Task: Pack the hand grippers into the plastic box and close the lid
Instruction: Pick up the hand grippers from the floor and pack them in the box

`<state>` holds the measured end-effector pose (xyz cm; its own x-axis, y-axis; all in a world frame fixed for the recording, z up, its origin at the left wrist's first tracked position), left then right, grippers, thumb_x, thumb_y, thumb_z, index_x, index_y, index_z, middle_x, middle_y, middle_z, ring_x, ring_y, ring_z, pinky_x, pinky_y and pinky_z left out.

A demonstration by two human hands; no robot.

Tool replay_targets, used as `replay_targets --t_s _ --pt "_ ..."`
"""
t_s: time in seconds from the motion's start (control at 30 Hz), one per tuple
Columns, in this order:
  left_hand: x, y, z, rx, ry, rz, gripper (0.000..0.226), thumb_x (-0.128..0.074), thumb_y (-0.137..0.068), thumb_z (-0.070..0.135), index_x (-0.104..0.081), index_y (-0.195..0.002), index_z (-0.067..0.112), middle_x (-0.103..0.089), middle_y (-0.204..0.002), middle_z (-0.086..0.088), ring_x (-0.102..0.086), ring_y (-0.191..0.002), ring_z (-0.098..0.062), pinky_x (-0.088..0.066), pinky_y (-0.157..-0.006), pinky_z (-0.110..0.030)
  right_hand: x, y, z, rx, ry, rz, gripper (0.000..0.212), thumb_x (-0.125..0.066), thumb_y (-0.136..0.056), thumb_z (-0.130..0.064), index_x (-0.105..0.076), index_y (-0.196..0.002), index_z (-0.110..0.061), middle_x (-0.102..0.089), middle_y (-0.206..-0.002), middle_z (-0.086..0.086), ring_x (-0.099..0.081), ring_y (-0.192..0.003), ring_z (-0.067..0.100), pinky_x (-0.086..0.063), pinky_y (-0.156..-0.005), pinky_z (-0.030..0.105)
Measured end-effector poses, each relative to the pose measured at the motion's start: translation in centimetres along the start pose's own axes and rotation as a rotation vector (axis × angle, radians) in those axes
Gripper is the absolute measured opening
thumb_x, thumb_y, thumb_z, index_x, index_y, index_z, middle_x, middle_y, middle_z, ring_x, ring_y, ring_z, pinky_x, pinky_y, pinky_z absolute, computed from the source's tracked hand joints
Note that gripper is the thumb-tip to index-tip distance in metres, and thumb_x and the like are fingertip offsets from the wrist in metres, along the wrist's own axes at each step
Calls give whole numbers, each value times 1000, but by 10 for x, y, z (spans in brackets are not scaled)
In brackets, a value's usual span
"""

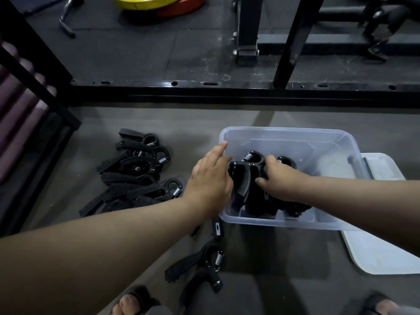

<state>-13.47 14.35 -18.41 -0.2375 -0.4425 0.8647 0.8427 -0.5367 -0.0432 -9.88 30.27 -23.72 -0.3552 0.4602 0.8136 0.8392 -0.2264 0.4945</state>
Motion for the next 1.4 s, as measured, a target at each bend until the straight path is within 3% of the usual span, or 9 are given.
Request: replay_targets --t_s 0.2,0.4,0.57,0.73,0.8,0.93,1.07,1.27,1.4 --pt "-2 0 0 4 -3 -16 46 -46 -92 15 -47 -137 15 -19 -159 5 -20 -143 -12 -15 -114 -32 0 2 -3 5 42 -1 29 -53 -86 -24 -33 -102 -11 -49 -72 4 -55 -72 28 -41 -63 31" --pt "-1 1 1 5 -9 -27 46 -45 -93 17 -45 -139 16 -17 -160 7 -19 -143 -12 -15 -114 -32 -4 4 -4 38 89 -11 36 -55 -85 -30 -36 -109 -10 -59 -97 14 -62 -86 33 -51 -75 37" --pt "-1 1 1 6 2 -29 46 -45 -93 16 -45 -139 16 -17 -160 6 -20 -143 -12 -17 -115 -35 -5 4 -3 32 88 0 37 -51 -86 -33 -37 -111 -10 -54 -112 19 -59 -97 37 -50 -85 41" --pt "-1 3 0 0 7 -25 51 -45 -91 16 -43 -142 15 -17 -160 5 -17 -145 -14 -11 -117 -33 -5 3 1 16 59 68 38 -44 -92 -39 -41 -117 -10 -39 -122 17 -45 -116 40 -38 -102 47" --pt "-2 3 -1 5 30 -25 53 -46 -91 15 -41 -144 15 -16 -160 6 -15 -146 -14 -8 -117 -31 -1 4 -4 62 69 130 47 -44 -94 -45 -42 -129 -14 -32 -133 14 -37 -124 39 -33 -107 46" --pt "-3 2 -2 -1 66 -39 56 -46 -89 15 -39 -145 16 -15 -160 8 -15 -145 -12 -9 -117 -30 -10 8 -20 229 238 114 63 -35 -95 -56 -18 -152 -34 -18 -156 5 -20 -140 31 -18 -115 42" --pt "-4 3 -3 3 80 -44 59 -39 -86 22 -40 -144 16 -15 -160 8 -16 -144 -13 -13 -118 -33 -11 6 -21 241 264 101 64 -37 -94 -57 -19 -152 -35 -22 -156 3 -21 -140 29 -18 -115 42" --pt "-6 2 -7 -9 110 -61 62 -36 -83 25 -41 -144 16 -15 -160 8 -17 -145 -16 -13 -120 -37 16 7 -35 269 109 299 48 -44 -94 -44 -45 -139 -30 -39 -145 -1 -37 -133 26 -29 -109 42" --pt "-6 1 -10 -93 116 -71 58 -37 -91 26 -35 -148 15 -14 -161 5 -13 -147 -15 -8 -121 -35 20 7 -65 347 -104 294 53 -41 -99 -37 -34 -148 -20 -23 -157 5 -23 -144 24 -20 -117 39"
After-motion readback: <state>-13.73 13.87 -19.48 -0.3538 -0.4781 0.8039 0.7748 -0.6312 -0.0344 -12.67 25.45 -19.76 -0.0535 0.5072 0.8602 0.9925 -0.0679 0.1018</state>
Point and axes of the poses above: each hand's wrist, its own y-axis away from the middle knuckle, its own x-axis out of the back of the hand, z = x × y, the point moved 10 cm from there along -y, towards the middle knuckle
